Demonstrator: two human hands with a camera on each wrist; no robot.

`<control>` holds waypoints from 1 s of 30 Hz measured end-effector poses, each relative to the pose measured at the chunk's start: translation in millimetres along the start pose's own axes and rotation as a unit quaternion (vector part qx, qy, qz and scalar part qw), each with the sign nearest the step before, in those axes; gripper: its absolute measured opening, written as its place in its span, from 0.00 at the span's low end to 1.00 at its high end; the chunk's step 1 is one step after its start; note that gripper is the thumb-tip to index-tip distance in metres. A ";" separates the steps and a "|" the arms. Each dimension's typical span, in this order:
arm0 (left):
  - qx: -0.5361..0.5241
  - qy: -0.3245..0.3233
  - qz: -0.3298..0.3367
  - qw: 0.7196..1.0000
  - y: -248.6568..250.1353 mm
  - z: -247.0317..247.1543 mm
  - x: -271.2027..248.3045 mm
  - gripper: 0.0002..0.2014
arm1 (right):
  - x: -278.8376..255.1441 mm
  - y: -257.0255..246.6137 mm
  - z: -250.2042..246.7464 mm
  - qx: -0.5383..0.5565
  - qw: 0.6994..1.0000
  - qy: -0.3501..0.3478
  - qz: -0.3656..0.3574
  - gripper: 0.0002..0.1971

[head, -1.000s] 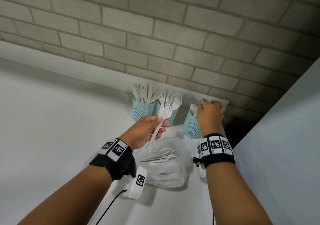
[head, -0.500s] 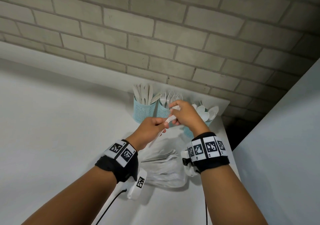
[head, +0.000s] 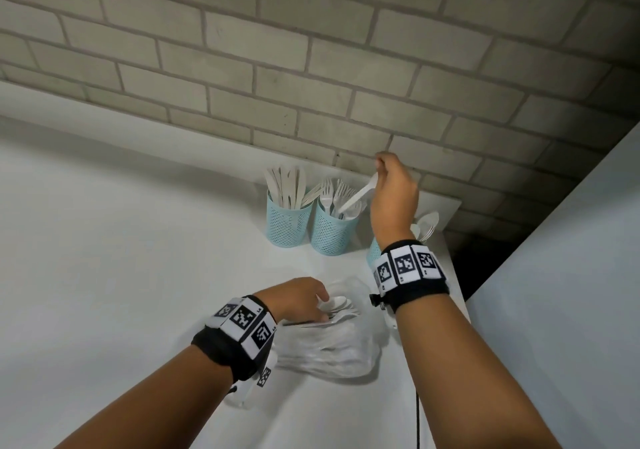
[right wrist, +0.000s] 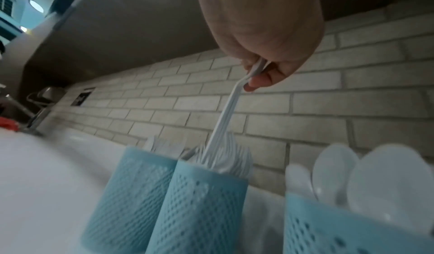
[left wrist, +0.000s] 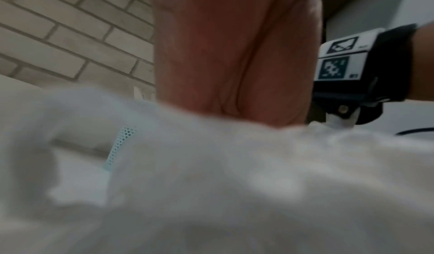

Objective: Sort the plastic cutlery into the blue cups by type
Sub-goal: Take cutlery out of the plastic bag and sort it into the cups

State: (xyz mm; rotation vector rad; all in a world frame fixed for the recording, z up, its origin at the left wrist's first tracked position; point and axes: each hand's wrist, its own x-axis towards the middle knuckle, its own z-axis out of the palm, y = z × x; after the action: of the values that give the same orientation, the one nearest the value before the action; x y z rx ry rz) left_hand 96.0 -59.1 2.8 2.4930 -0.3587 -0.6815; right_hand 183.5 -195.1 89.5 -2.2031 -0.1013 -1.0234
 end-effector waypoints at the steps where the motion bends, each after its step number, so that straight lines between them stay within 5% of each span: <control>1: 0.014 -0.008 0.000 1.000 -0.1 1.6 -0.1 0.25 | -4.9 1.8 5.0 -0.006 1.000 -0.008 -0.013 0.11; 5: 0.071 -0.025 0.004 0.997 -0.6 6.5 -0.4 0.26 | -18.8 15.7 21.2 -0.069 0.990 -0.115 -0.033 0.11; 9: 0.094 -0.025 0.005 0.995 -2.0 7.0 -0.1 0.26 | -23.5 25.2 30.0 -0.210 0.934 -0.272 -0.094 0.12; 11: 0.099 -0.034 -0.003 0.994 -3.0 8.0 -0.7 0.29 | -22.4 22.8 28.7 -0.216 0.934 -0.264 -0.111 0.13; 13: 0.109 -0.046 -0.012 0.993 -1.1 7.3 -2.6 0.30 | -22.6 15.4 21.7 -0.140 0.963 -0.205 -0.101 0.14; 15: 0.119 -0.055 -0.004 0.991 -0.1 6.4 -1.7 0.21 | -23.1 6.7 10.0 -0.005 0.976 -0.210 -0.058 0.12; 16: 0.121 -0.055 0.004 0.991 -0.7 6.6 -0.3 0.13 | -24.0 1.5 2.2 0.050 0.966 -0.253 -0.021 0.11; 18: 0.126 -0.041 0.006 0.991 -3.4 8.3 2.2 0.16 | -28.3 -5.7 -12.8 0.077 0.921 -0.378 0.051 0.09; 21: 0.135 -0.032 0.005 0.990 -3.9 8.5 2.3 0.21 | -38.0 -2.2 -27.5 -0.046 0.839 -0.534 0.096 0.12; 25: 0.146 -0.040 0.007 0.989 -2.8 9.7 2.8 0.22 | -55.4 6.3 -38.2 -0.209 0.749 -0.619 0.112 0.16; 30: 0.136 -0.070 -0.001 0.988 -2.7 11.6 1.5 0.22 | -80.1 18.1 -35.2 -0.213 0.754 -0.606 0.139 0.21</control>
State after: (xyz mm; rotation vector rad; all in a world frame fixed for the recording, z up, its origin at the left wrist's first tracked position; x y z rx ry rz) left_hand 91.4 -62.3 -7.8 2.7071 -0.5329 -0.8630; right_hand 112.1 -214.0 39.2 -2.8149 -0.1112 0.7541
